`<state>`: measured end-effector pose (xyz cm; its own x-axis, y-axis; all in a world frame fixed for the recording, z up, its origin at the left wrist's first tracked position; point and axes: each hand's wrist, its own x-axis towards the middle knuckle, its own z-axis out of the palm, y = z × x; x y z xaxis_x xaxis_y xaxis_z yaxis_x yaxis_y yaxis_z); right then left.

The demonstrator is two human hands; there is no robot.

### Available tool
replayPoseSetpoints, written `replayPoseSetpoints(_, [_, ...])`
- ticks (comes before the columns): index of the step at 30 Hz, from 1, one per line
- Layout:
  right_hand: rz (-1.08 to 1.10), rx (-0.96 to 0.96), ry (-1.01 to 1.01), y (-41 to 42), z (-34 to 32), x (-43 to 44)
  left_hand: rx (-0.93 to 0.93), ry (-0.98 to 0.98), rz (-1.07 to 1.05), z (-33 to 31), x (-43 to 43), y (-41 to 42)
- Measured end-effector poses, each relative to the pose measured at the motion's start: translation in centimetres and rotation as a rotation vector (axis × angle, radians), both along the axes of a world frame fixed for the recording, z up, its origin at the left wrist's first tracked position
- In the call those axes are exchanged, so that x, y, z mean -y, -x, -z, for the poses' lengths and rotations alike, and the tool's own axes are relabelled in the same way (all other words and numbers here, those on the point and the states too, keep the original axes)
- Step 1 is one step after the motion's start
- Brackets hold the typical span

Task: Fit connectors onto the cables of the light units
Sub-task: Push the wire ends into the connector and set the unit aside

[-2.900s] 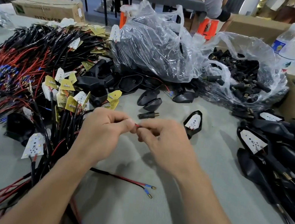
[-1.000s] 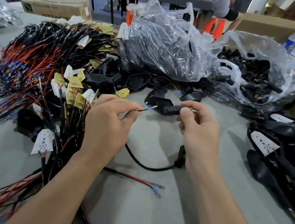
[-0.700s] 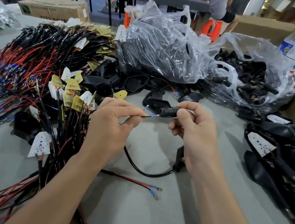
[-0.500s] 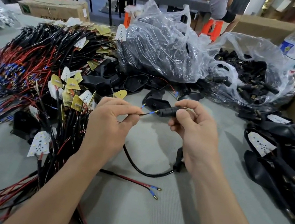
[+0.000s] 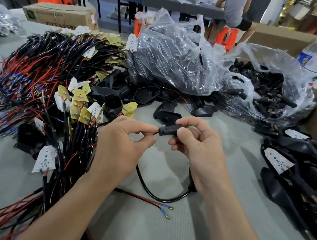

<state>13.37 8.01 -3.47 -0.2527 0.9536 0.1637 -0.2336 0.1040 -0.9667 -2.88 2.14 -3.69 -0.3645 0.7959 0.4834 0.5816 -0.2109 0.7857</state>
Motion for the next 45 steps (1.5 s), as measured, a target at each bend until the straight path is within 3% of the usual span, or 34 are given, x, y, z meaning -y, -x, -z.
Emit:
replayPoseSetpoints(15, [0.098,-0.061,0.021,0.3,-0.2,0.5,0.245,0.143,0.174,-0.4,0.0,0.0])
replayPoseSetpoints(20, [0.131,-0.139,0.059,-0.2,-0.2,0.0,0.107,0.256,0.072,-0.4,-0.1,0.8])
replayPoseSetpoints(31, [0.083,-0.017,-0.006,0.5,-0.1,0.5,0.216,0.265,0.121,0.5,-0.8,0.7])
replayPoseSetpoints(37, [0.136,-0.069,0.04,-0.1,-0.3,0.5,0.152,0.276,0.123,-0.2,-0.4,1.0])
replayPoseSetpoints(45, [0.09,0.003,0.051,0.4,-0.4,1.3,0.167,0.265,0.115,0.5,-0.4,0.6])
